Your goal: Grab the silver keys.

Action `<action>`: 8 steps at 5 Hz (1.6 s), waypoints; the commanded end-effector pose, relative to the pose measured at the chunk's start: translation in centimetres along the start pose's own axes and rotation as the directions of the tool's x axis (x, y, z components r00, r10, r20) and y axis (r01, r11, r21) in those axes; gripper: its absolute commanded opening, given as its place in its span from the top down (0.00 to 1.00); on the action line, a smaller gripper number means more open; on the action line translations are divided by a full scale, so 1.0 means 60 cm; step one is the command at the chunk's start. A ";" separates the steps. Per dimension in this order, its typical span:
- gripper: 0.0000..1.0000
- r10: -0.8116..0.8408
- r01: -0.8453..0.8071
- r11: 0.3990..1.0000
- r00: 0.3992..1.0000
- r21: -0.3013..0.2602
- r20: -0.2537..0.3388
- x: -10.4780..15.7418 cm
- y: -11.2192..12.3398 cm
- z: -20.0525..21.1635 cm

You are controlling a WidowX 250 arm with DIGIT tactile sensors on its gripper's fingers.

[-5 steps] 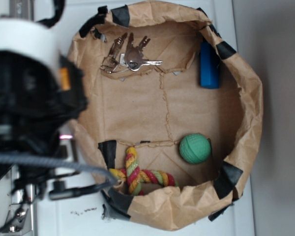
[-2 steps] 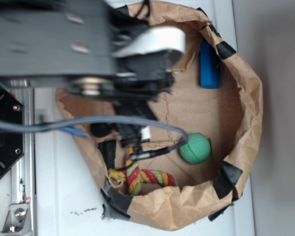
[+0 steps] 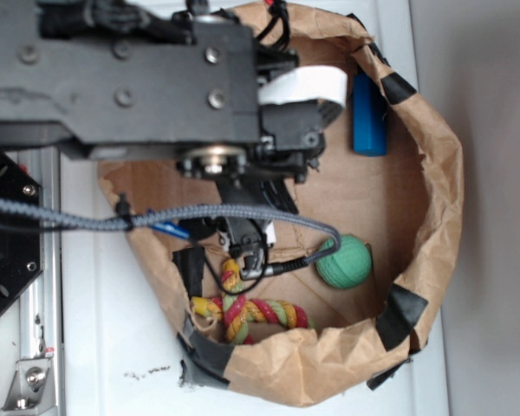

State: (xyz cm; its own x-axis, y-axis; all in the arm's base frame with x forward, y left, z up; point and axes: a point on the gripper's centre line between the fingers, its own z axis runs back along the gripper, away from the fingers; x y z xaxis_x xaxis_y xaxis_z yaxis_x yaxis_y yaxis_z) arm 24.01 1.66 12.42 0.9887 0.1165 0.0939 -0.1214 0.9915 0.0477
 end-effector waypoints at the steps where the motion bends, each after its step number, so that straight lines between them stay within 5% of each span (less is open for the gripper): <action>1: 0.00 0.020 -0.020 1.000 0.998 -0.003 0.058 0.016 0.010 0.024; 3: 0.00 0.020 -0.020 1.000 0.998 -0.003 0.058 0.016 0.010 0.024; 6: 0.00 0.005 0.011 0.985 0.996 0.174 -0.087 0.002 0.045 -0.002; 8: 0.00 -0.034 0.044 0.980 0.998 0.195 -0.056 -0.006 0.036 -0.031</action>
State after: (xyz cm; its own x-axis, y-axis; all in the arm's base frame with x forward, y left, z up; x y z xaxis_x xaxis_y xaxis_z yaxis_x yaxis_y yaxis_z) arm 23.21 3.85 9.74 0.9962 0.0866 0.0082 -0.0860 0.9657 0.2450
